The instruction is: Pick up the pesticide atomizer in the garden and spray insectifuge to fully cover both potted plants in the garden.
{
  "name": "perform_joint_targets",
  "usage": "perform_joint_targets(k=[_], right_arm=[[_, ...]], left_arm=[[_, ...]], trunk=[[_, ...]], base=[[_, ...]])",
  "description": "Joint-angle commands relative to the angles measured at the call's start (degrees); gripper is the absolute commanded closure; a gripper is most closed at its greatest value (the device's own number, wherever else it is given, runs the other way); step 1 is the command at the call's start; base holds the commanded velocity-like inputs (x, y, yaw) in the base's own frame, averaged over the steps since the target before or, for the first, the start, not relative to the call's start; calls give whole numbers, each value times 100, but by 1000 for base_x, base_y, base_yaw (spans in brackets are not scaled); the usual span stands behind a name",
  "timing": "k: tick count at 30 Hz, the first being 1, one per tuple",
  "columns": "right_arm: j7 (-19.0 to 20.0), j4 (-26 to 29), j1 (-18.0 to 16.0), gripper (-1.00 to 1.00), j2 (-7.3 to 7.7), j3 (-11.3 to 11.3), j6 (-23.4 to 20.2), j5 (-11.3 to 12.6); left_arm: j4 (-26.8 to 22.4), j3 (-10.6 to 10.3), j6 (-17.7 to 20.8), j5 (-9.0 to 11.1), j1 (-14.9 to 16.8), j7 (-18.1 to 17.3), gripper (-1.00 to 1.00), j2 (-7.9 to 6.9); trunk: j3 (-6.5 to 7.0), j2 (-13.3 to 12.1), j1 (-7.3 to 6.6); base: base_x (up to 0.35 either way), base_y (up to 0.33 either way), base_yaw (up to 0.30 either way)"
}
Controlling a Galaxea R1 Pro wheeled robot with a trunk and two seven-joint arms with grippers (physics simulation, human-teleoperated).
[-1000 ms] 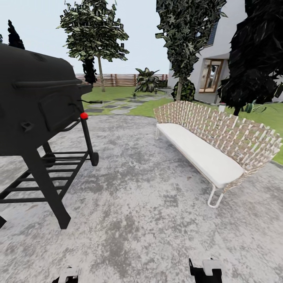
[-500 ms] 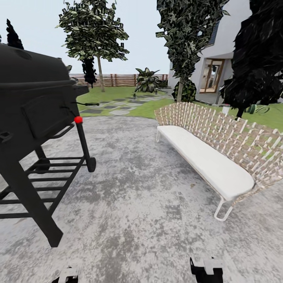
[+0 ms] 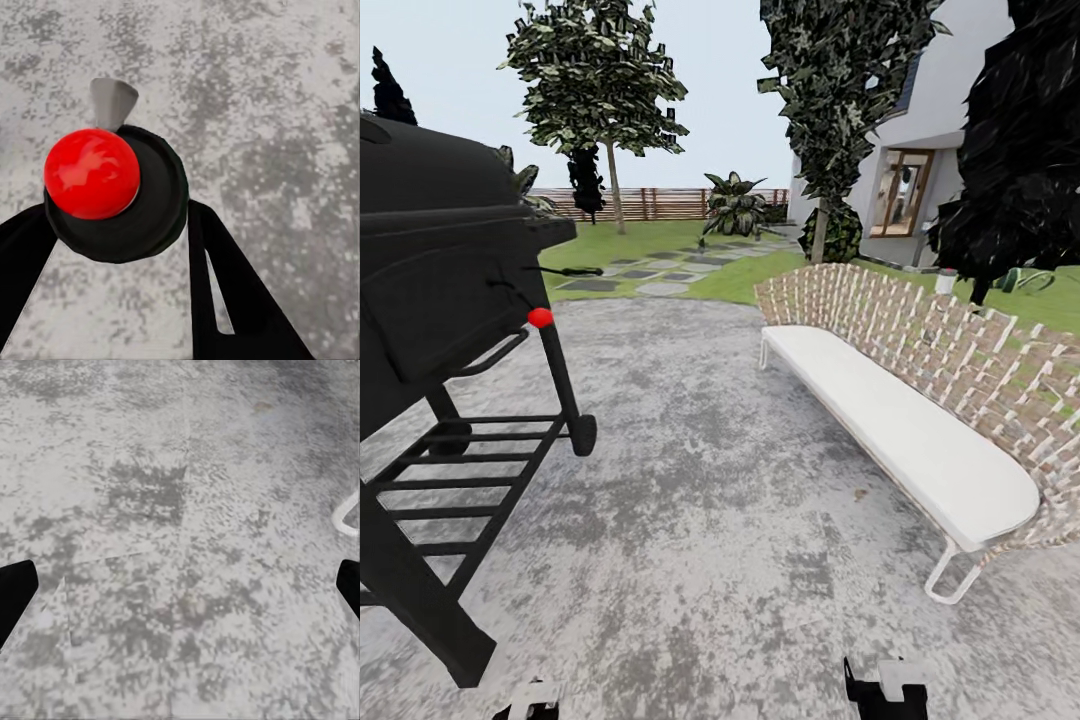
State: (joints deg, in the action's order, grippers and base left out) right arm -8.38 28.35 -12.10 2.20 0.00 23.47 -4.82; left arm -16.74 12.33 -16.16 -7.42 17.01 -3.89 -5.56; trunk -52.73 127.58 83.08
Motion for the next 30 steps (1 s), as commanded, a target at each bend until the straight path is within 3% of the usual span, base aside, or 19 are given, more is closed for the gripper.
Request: perform_joint_targets(k=[1,8,16,30], right_arm=[[-36,-4,-3,-100,-2,0,8,-52],[-35,-5,-3,-100,-17,0,8,-53],[-33,-5,-3,-100,-18,0,8,-54],[-33,-5,-3,-100,-25,-4,8,-54]], left_arm=[[4,50,-23,-59,4,-31,100,3],[4,50,-21,-58,4,-33,100,3],[4,50,-27,-60,4,-40,100,3],[4,50,-27,-61,4,-71,100,3]], trunk=[[-5,2,2],[-5,2,2],[-7,2,2],[-8,2,2]], base=[[340,0,0],[340,0,10],[340,0,156],[340,-15,9]])
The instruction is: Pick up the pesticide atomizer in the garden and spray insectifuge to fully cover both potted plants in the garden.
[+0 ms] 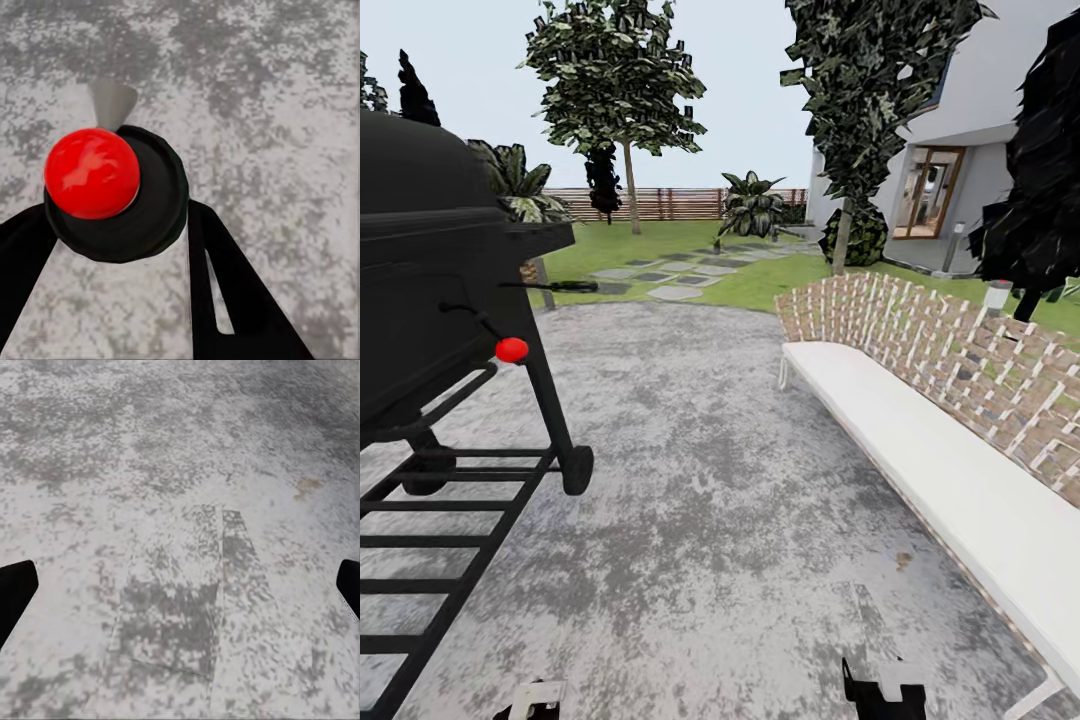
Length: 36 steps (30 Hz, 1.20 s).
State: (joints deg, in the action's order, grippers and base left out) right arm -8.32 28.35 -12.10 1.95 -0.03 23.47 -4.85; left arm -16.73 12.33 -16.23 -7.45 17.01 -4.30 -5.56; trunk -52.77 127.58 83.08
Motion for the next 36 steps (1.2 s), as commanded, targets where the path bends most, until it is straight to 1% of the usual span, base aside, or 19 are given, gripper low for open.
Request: perform_joint_targets(k=[1,16,29,36], right_arm=[[-38,-5,-3,-100,-1,-1,8,-51],[-33,-8,-3,-100,-11,-6,8,-51],[-30,-6,-3,-100,-16,-6,8,-52],[-29,-5,-3,-100,-23,-6,8,-53]], left_arm=[[3,50,-20,-57,4,-32,100,3],[3,50,-20,-55,4,-32,100,3],[3,50,-20,-55,4,-31,100,3],[9,50,-20,-55,4,-35,100,3]], trunk=[[-5,2,2],[-5,2,2],[-5,2,2],[-5,2,2]], base=[[340,-73,0],[340,-81,0],[340,-7,1],[340,0,123]])
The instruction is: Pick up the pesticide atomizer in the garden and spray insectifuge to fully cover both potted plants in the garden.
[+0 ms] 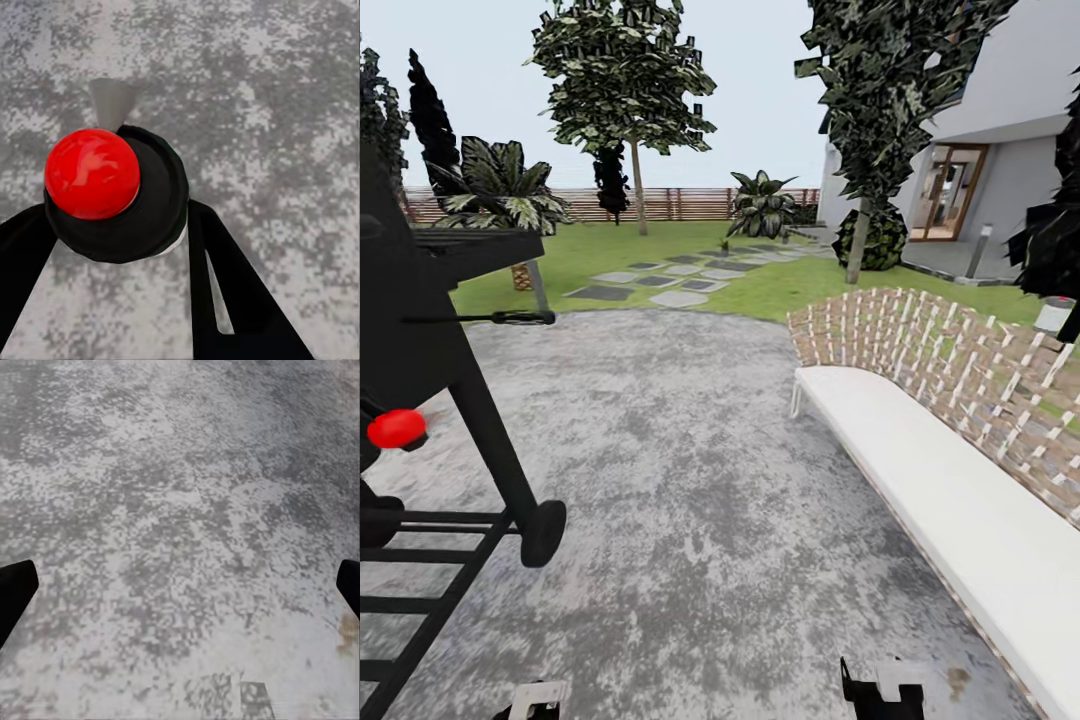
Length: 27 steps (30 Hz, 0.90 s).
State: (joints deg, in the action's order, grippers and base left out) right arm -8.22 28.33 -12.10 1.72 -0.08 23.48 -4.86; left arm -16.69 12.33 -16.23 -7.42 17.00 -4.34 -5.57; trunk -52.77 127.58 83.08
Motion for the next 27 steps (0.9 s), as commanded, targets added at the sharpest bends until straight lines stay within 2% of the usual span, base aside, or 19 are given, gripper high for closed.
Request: perform_joint_targets(k=[1,27], right_arm=[[-41,-3,-2,-100,0,-1,7,-53],[-41,-3,-2,-100,4,-1,7,-50]], left_arm=[[4,50,-21,-58,5,-31,100,3],[52,50,-21,-58,5,-31,100,3]], trunk=[[-5,2,2],[-5,2,2]], base=[[340,0,72],[340,0,3]])
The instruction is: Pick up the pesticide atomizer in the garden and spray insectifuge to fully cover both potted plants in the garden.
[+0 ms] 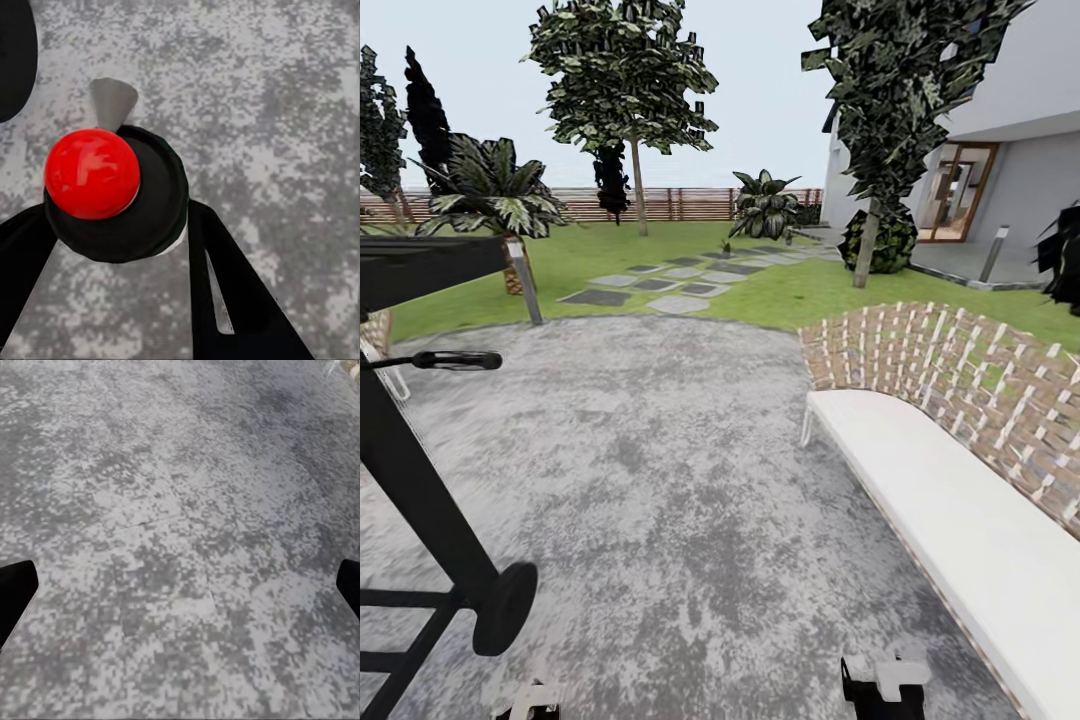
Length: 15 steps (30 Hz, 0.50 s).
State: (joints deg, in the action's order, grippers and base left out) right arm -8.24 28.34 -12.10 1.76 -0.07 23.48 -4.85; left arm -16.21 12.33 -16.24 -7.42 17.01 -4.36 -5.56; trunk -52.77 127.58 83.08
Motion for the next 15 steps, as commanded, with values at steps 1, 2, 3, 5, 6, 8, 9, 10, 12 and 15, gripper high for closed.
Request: perform_joint_targets(k=[1,2,3,5,6,8,9,10,12,15], right_arm=[[-38,-4,-3,-100,0,-1,8,-53],[-38,-4,-3,-100,0,-1,8,-56],[-38,-4,-3,-100,0,-1,8,-57],[-32,-4,-3,-100,0,-2,8,-59],[-31,-4,-3,-100,0,-2,8,-60],[-30,-4,-3,-100,0,-2,8,-60],[-29,-4,-3,-100,0,-2,8,-60],[-29,-4,-3,-100,0,-2,8,-60],[-29,-4,-3,-100,0,-2,8,-60],[-29,-4,-3,-100,0,-2,8,-56]], left_arm=[[4,50,-20,-58,4,-30,100,2],[4,50,-20,-59,4,-30,100,2],[4,50,-20,-59,4,-30,100,2],[4,50,-20,-62,4,-30,100,2],[4,50,-20,-61,4,-30,100,2],[4,50,-20,-62,4,-30,100,2],[4,50,-20,-64,4,-30,100,2],[4,50,-20,-65,4,-30,100,2],[3,50,-20,-63,4,-30,100,2],[2,50,-22,-62,4,-30,100,2]], trunk=[[-5,2,2],[-5,2,2],[-5,2,2],[-5,2,2],[-5,2,2],[-5,2,2],[-5,2,2],[-5,2,2],[-5,2,2],[-5,2,2]], base=[[340,0,0],[340,0,0],[340,0,0],[339,-53,0],[336,-84,0],[333,-103,0],[327,-117,0],[325,-121,0],[323,-125,0],[322,-128,0]])
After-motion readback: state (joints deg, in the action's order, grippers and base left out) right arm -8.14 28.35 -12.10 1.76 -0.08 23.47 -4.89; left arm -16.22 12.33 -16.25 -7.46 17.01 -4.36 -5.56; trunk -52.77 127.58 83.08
